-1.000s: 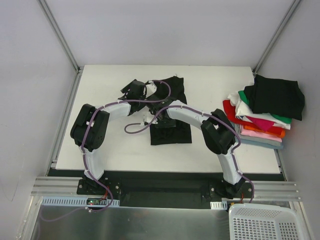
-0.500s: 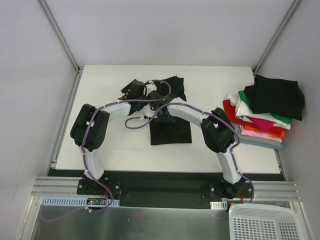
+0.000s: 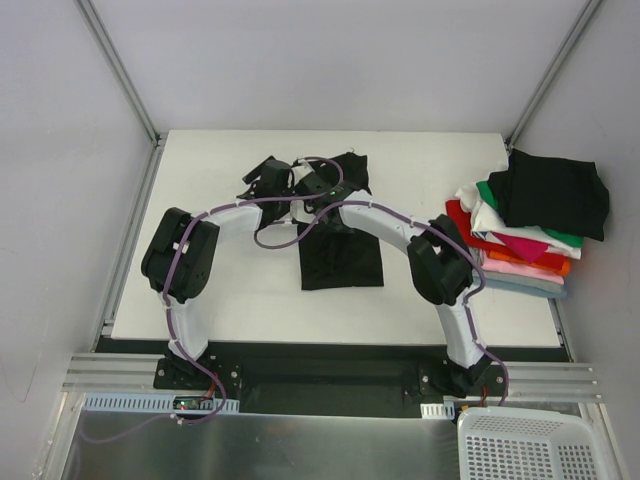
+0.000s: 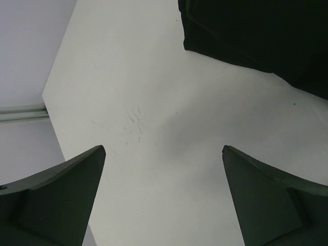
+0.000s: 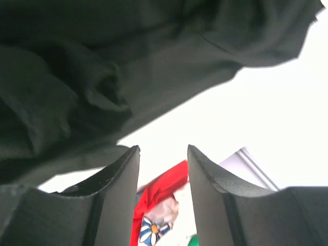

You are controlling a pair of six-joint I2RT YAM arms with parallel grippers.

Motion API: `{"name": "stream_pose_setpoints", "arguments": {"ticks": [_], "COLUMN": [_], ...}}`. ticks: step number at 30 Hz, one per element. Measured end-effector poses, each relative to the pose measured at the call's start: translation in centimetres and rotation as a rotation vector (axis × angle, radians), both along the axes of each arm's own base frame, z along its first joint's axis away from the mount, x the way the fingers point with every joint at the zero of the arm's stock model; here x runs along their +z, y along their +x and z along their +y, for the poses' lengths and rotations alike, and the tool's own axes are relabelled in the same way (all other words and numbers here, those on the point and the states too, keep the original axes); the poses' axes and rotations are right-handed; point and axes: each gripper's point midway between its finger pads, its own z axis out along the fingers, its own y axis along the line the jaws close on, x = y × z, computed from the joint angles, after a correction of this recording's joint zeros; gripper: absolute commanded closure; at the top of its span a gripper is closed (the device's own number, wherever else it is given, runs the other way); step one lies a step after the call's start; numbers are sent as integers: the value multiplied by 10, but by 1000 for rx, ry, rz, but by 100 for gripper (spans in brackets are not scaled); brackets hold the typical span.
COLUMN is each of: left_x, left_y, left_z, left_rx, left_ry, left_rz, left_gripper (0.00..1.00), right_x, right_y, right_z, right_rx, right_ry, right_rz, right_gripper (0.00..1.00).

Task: Fold and stack the t-shirts
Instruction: Fold the tshirt

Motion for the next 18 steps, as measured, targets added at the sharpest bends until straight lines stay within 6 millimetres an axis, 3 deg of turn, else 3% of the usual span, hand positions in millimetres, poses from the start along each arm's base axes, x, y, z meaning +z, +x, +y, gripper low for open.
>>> {"name": "stream_pose_setpoints", "arguments": {"ticks": [5,11,15,18], "left_x": [3,8,7,7], "left_y": [2,4,3,3], "left_z": [-3,-10,-6,-4], "left_rx": [0,-10,-2,3], "left_ry": [-3,-11,-6,-4], "left_rz": [-17,-35,-31,-27], "left_gripper": [1,1,1,1], "right_x": [26,55,55,43], "right_y": [-11,-57,-89,-106], "right_z": [-12,-28,-25,-19], "right_rx": [-28,-45,-16,-2], "right_ry": [11,56,86,102], "right_rz": [-56,-67,-46,-7], "right_gripper": [55,54,55,55]}}
